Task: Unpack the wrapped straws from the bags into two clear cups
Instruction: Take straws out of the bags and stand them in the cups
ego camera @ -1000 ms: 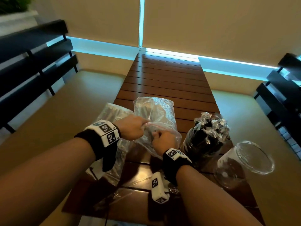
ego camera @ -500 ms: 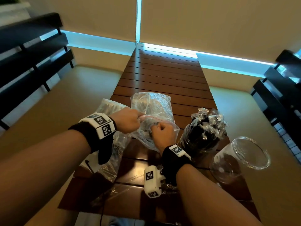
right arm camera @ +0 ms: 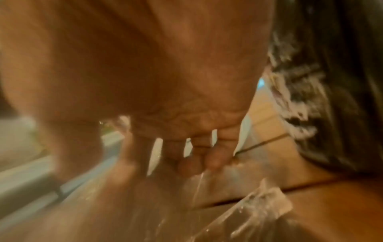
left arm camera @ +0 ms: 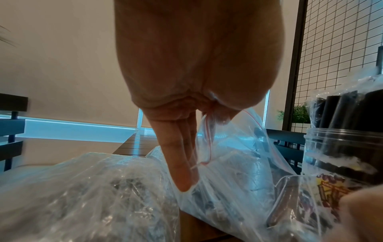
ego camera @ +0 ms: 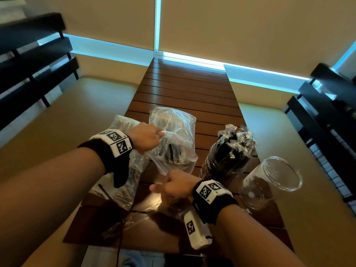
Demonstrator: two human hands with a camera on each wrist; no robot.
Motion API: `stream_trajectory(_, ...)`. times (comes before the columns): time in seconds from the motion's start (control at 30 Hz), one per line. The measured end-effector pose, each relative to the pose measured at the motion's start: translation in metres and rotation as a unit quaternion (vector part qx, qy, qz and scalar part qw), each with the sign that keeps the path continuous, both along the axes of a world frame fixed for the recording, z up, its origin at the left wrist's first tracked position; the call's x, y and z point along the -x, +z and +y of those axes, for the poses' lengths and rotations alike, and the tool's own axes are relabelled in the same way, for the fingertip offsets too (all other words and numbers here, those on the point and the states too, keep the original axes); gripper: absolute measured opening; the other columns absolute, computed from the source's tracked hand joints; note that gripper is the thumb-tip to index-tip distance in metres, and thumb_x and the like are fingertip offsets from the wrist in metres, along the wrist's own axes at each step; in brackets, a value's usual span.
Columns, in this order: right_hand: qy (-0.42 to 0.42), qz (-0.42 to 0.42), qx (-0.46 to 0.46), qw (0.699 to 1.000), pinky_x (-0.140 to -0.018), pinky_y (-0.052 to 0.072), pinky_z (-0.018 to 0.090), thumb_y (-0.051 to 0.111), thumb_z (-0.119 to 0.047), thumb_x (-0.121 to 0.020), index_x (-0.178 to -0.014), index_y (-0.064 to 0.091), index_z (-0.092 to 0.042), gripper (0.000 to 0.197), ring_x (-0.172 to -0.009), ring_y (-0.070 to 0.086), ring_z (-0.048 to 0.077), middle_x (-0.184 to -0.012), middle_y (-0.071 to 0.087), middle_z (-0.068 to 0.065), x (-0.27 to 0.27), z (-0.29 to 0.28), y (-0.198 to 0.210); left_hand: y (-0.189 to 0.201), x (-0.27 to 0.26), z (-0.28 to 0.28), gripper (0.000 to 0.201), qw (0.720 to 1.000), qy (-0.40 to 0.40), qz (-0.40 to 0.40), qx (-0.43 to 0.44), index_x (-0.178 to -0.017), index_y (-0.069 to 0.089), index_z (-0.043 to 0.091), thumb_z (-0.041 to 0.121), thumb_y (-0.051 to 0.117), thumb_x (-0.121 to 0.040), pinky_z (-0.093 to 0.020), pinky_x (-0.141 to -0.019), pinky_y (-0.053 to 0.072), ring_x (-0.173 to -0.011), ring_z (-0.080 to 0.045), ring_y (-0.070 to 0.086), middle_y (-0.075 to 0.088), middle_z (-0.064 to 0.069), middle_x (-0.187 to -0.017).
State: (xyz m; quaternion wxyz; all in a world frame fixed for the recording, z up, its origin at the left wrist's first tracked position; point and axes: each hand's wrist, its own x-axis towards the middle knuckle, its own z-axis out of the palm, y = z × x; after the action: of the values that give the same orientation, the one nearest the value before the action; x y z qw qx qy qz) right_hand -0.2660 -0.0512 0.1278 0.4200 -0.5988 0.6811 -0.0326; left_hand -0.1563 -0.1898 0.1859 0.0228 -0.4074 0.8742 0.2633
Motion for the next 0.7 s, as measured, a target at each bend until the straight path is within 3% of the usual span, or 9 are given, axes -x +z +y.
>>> stream_trajectory(0.07, 0.001, 0.057, 0.055, 0.997, -0.064, 0.054, 0.032, 0.050, -0.064, -0.085, -0.069, 0.067, -0.010, 0.058, -0.059, 0.060, 0.016, -0.067, 0.065, 0.002, -0.003, -0.004, 0.000, 0.000, 0.000, 0.001, 0.034, 1.000, -0.007, -0.008, 0.008, -0.089, 0.059, 0.018, 0.035, 0.034, -0.104, -0.034, -0.057, 0.060, -0.064, -0.026, 0.071, 0.063, -0.010, -0.084)
stream_trajectory(0.13, -0.097, 0.042, 0.198, 0.975, -0.048, 0.046, 0.028, 0.055, -0.042, -0.086, -0.056, 0.058, -0.007, 0.046, -0.040, 0.042, 0.014, -0.047, 0.049, 0.000, -0.004, -0.012, 0.000, 0.000, -0.001, 0.002, 0.034, 1.000, -0.013, -0.011, 0.012, -0.082, 0.055, 0.021, 0.036, 0.034, -0.103, -0.032, -0.056, 0.059, -0.063, -0.025, 0.070, 0.063, -0.010, -0.084)
stream_trajectory(0.23, -0.227, 0.074, 0.352, 0.905, -0.048, 0.043, 0.031, 0.053, -0.023, -0.084, -0.052, 0.054, -0.005, 0.037, -0.044, 0.043, 0.016, -0.048, 0.050, 0.003, -0.001, -0.032, -0.008, -0.002, -0.001, 0.002, 0.028, 1.000, -0.022, -0.010, 0.000, -0.094, 0.061, 0.020, 0.029, 0.036, -0.102, -0.030, -0.054, 0.057, -0.063, -0.023, 0.070, 0.065, -0.008, -0.085)
stream_trajectory(0.33, -0.223, 0.152, 0.311, 0.911, -0.080, 0.048, 0.033, 0.043, -0.029, -0.090, -0.092, 0.065, -0.009, 0.030, -0.093, 0.061, 0.025, -0.100, 0.067, 0.010, 0.001, -0.056, -0.020, -0.002, 0.000, 0.004, 0.023, 0.999, -0.048, -0.007, 0.015, -0.097, 0.063, 0.017, 0.020, 0.040, -0.099, -0.026, -0.057, 0.049, -0.071, -0.016, 0.063, 0.067, -0.005, -0.091)
stream_trajectory(0.4, -0.145, 0.216, 0.197, 0.945, -0.107, 0.038, 0.042, 0.029, -0.035, -0.099, -0.135, 0.049, -0.014, 0.045, -0.130, 0.044, 0.032, -0.140, 0.048, 0.015, 0.001, -0.066, -0.021, -0.002, -0.001, 0.006, 0.022, 0.998, -0.065, -0.006, 0.017, -0.100, 0.064, 0.015, 0.017, 0.042, -0.098, -0.028, -0.067, 0.049, -0.080, -0.016, 0.061, 0.068, -0.004, -0.097)
stream_trajectory(0.47, -0.082, 0.200, 0.117, 0.969, -0.117, 0.023, 0.040, 0.021, -0.026, -0.106, -0.149, 0.029, -0.009, 0.047, -0.142, 0.029, 0.030, -0.154, 0.030, 0.016, 0.002, -0.076, -0.016, -0.003, -0.004, 0.007, 0.025, 0.997, -0.082, -0.008, 0.010, -0.107, 0.064, 0.014, 0.016, 0.041, -0.098, -0.035, -0.085, 0.052, -0.094, -0.020, 0.062, 0.068, -0.004, -0.107)
stream_trajectory(0.57, -0.070, 0.141, 0.056, 0.986, -0.113, 0.028, 0.033, 0.030, -0.009, -0.104, -0.141, 0.039, 0.000, 0.039, -0.137, 0.038, 0.028, -0.145, 0.043, 0.017, 0.001, -0.089, -0.004, -0.005, -0.008, 0.007, 0.029, 0.995, -0.099, -0.009, 0.001, -0.117, 0.064, 0.016, 0.024, 0.043, -0.099, -0.040, -0.093, 0.051, -0.100, -0.020, 0.063, 0.068, -0.003, -0.113)
stream_trajectory(0.63, -0.063, 0.126, 0.059, 0.988, -0.104, 0.042, 0.039, 0.044, -0.013, -0.098, -0.116, 0.062, -0.015, 0.025, -0.121, 0.053, 0.027, -0.121, 0.058, 0.008, 0.001, -0.092, -0.010, -0.007, -0.010, 0.006, 0.027, 0.995, -0.099, -0.004, -0.008, -0.115, 0.065, 0.019, 0.027, 0.046, -0.098, -0.041, -0.092, 0.051, -0.098, -0.019, 0.063, 0.069, -0.001, -0.109)
stream_trajectory(0.7, -0.090, 0.114, 0.051, 0.988, -0.096, 0.047, 0.040, 0.051, -0.027, -0.092, -0.099, 0.063, -0.030, 0.014, -0.112, 0.058, 0.027, -0.109, 0.060, 0.002, 0.001, -0.089, -0.011, -0.010, -0.010, 0.006, 0.025, 0.995, -0.097, 0.001, -0.013, -0.114, 0.066, 0.021, 0.026, 0.048, -0.097, -0.039, -0.091, 0.052, -0.096, -0.018, 0.062, 0.069, 0.001, -0.107)
